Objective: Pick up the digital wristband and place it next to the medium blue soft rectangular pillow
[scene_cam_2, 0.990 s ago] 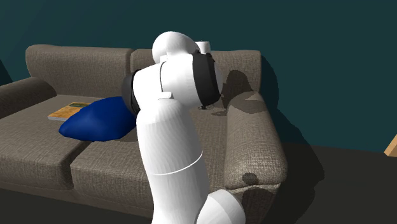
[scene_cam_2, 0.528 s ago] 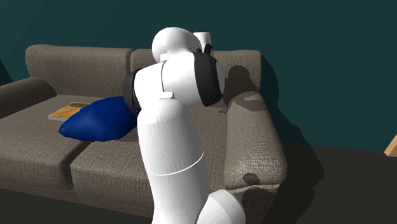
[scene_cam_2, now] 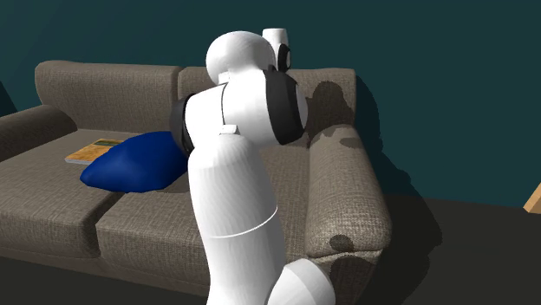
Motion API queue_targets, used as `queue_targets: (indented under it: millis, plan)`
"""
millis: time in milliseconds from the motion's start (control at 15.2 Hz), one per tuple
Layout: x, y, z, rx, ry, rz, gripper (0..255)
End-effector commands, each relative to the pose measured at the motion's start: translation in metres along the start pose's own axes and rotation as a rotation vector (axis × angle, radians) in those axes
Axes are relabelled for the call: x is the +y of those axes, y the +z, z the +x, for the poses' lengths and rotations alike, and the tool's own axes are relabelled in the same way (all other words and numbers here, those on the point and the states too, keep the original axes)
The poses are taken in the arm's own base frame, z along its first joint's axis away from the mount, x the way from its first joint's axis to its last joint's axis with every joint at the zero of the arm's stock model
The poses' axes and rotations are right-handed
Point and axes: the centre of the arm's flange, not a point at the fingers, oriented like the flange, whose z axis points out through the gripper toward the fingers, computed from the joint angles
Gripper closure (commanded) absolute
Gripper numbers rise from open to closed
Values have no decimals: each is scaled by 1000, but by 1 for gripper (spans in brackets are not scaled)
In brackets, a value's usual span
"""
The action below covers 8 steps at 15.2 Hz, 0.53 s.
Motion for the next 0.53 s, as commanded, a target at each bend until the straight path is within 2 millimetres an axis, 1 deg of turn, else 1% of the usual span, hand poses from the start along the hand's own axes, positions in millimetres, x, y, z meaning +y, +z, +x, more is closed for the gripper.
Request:
queue_targets:
  millis: [0,396,462]
  plan:
    - [1,-10,-1,0,0,0,255]
    - [3,-40,-2,0,0,0,255]
    - [-7,-41,6,0,0,0,255]
